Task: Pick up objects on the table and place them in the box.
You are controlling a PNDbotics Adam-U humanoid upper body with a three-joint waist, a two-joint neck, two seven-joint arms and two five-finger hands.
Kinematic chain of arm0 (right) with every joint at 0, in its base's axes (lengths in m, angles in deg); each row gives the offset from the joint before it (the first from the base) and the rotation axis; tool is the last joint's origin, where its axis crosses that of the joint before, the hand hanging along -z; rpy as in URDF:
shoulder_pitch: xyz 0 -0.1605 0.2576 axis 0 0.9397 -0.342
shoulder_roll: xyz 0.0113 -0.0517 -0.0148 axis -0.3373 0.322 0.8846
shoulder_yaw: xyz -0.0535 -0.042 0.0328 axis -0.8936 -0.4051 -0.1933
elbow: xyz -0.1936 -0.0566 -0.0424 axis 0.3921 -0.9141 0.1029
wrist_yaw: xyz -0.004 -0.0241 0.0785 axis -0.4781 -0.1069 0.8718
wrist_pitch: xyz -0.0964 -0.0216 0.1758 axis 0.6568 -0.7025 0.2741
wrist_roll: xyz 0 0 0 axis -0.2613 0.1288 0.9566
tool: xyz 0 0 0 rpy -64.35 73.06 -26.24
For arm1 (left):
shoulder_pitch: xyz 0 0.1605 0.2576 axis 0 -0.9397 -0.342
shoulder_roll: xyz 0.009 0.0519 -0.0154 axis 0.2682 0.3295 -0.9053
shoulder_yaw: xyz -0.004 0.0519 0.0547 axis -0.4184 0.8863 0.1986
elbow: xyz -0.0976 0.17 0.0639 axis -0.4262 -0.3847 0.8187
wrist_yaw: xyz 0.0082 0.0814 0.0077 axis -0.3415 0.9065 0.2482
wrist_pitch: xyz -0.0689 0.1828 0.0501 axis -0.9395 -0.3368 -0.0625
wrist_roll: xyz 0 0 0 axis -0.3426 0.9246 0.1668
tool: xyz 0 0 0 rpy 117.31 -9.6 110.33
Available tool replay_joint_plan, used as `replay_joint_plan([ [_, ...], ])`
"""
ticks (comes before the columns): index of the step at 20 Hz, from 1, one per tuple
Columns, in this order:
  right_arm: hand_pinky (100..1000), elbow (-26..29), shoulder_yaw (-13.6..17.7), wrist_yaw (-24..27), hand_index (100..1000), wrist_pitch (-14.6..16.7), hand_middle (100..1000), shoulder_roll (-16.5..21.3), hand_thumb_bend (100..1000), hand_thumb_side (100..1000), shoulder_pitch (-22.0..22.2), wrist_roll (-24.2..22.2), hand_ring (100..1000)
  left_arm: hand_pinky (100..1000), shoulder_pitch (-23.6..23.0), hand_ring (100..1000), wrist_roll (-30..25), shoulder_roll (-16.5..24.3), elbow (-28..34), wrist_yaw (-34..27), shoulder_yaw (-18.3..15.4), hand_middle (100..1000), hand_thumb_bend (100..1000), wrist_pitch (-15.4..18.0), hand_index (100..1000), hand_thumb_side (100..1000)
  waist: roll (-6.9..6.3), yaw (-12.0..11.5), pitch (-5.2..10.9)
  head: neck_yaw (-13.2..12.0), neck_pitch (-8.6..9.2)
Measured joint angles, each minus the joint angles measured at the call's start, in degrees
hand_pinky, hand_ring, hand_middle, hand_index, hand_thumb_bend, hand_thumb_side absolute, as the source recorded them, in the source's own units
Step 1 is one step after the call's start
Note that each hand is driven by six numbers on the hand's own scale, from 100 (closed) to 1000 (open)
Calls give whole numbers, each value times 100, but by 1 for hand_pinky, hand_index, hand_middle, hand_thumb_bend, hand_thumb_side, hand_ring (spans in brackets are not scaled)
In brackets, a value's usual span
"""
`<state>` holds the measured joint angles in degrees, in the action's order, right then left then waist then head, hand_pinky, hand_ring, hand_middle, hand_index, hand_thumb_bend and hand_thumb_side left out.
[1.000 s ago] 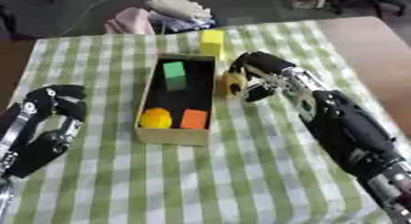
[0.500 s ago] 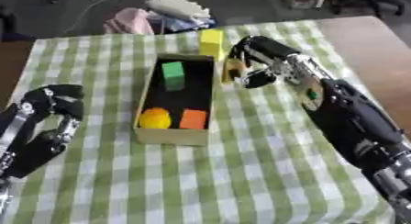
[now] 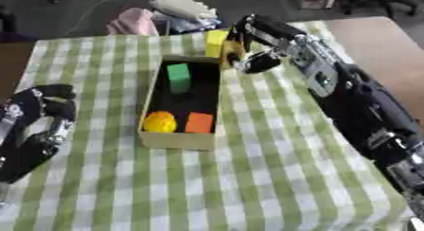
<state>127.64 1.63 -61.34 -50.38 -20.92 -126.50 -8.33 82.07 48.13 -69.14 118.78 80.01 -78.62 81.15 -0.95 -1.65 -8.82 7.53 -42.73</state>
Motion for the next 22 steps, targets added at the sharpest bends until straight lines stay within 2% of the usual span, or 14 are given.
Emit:
replay_joint_plan([
  [6,616,-2,-186,5,311,126,329,-423,100,200,-46,-336,475,688,38,623,409,1,0,-30,-224,673,204,5,798,609,0,-130,0,118,1],
  [9,626,-3,-295,-21,366,227,366,-614,100,203,-12,-534,492,688,43,623,567,4,0,-54,-289,673,206,-17,798,610,0,-152,0,144,2],
  [11,640,-2,-365,-54,462,274,447,-735,100,209,58,-635,520,688,45,624,612,4,0,-56,-295,674,206,-35,798,613,1,-154,0,163,4],
  [14,685,-4,-476,-207,733,347,615,-888,100,233,148,-795,602,690,53,626,611,4,0,-66,-291,676,208,-46,801,620,2,-164,0,174,18],
  [15,706,-4,-510,-271,795,373,683,-917,100,243,162,-871,646,690,53,626,597,4,0,-68,-290,677,207,-49,802,623,2,-165,0,174,25],
  [16,710,-1,-543,-342,805,401,694,-930,100,245,173,-955,655,690,54,626,584,4,0,-68,-289,677,207,-54,802,623,2,-165,0,174,32],
  [17,741,16,-575,-426,875,423,762,-934,100,259,176,-1044,715,691,54,627,565,4,0,-68,-288,678,208,-62,803,626,3,-165,0,174,45],
  [18,755,53,-603,-512,898,434,787,-934,100,284,176,-1137,738,691,54,627,546,4,0,-67,-287,678,208,-66,803,626,3,-165,0,174,47],
  [22,796,306,-677,-737,950,419,848,-792,100,276,169,-1500,795,692,54,629,463,4,0,-62,-267,681,213,-84,806,631,11,-155,0,169,49],
])
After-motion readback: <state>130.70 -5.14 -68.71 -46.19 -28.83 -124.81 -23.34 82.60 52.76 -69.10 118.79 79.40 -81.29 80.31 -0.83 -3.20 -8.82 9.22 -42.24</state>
